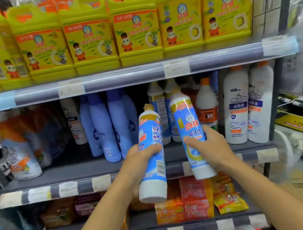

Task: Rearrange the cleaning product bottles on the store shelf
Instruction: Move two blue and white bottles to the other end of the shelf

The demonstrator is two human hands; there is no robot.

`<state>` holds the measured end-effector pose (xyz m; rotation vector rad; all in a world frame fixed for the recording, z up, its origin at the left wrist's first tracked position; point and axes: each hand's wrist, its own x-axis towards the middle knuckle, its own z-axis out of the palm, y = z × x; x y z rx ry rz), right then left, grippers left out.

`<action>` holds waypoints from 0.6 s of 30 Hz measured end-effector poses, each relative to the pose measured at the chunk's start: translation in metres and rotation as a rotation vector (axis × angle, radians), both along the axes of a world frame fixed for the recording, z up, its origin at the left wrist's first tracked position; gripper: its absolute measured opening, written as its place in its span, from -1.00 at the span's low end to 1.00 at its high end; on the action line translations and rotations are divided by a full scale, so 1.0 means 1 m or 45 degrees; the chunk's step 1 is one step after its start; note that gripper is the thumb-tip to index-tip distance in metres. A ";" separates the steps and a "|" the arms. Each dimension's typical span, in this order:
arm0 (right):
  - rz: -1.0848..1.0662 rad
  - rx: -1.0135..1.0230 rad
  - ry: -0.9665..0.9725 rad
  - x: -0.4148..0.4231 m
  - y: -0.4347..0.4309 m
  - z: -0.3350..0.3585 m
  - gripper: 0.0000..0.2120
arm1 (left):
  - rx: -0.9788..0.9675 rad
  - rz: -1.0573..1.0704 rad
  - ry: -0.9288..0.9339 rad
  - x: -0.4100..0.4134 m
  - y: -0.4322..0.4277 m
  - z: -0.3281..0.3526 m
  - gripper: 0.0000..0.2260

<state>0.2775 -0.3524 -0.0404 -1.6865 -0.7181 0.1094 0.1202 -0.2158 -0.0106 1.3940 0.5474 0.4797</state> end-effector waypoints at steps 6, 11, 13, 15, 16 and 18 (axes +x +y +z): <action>0.059 0.111 0.053 0.028 0.028 0.003 -0.65 | 0.028 0.064 0.048 0.000 -0.006 0.006 -0.75; 0.035 0.167 0.006 0.042 0.048 0.000 -0.63 | -0.004 0.081 0.029 0.004 -0.004 0.013 -0.75; 0.011 0.158 -0.016 0.047 0.055 -0.003 -0.62 | -0.097 0.065 -0.022 0.005 -0.003 0.013 -0.75; -0.021 0.136 -0.046 0.050 0.060 -0.005 -0.59 | -0.126 0.049 -0.072 0.006 -0.001 0.012 -0.72; -0.038 0.119 -0.065 0.052 0.063 -0.005 -0.58 | -0.107 0.040 -0.091 0.008 0.000 0.012 -0.70; -0.063 0.077 -0.120 0.054 0.066 -0.005 -0.56 | -0.050 0.029 -0.125 0.015 0.002 0.011 -0.68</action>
